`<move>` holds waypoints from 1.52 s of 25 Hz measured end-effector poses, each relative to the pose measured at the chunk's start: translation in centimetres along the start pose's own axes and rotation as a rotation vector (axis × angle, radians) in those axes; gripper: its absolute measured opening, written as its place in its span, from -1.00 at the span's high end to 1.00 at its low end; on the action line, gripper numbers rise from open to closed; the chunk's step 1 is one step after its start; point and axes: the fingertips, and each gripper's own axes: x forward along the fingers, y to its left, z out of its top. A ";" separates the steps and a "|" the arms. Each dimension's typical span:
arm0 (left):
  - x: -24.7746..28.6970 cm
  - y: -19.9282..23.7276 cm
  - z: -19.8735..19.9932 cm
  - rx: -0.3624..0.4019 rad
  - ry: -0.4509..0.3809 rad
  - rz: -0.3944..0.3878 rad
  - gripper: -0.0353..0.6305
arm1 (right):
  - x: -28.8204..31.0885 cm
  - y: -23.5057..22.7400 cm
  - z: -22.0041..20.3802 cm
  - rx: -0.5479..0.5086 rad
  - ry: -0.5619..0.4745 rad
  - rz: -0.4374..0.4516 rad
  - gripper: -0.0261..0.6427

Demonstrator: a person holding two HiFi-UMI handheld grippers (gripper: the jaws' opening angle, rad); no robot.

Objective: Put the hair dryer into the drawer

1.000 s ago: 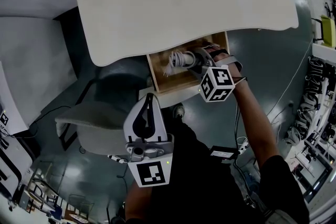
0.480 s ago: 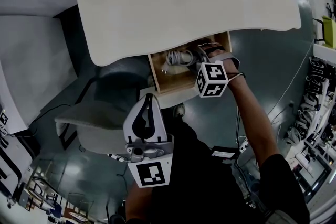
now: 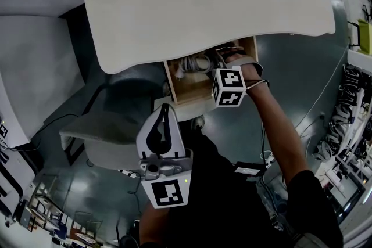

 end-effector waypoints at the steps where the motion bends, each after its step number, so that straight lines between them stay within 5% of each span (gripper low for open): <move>1: 0.0 0.1 0.0 0.000 0.000 0.002 0.82 | 0.2 0.0 0.0 0.000 0.005 0.003 0.28; 38: -0.1 1.6 -1.5 -0.030 0.018 0.027 0.82 | 2.7 0.1 -0.3 -0.029 0.134 0.084 0.28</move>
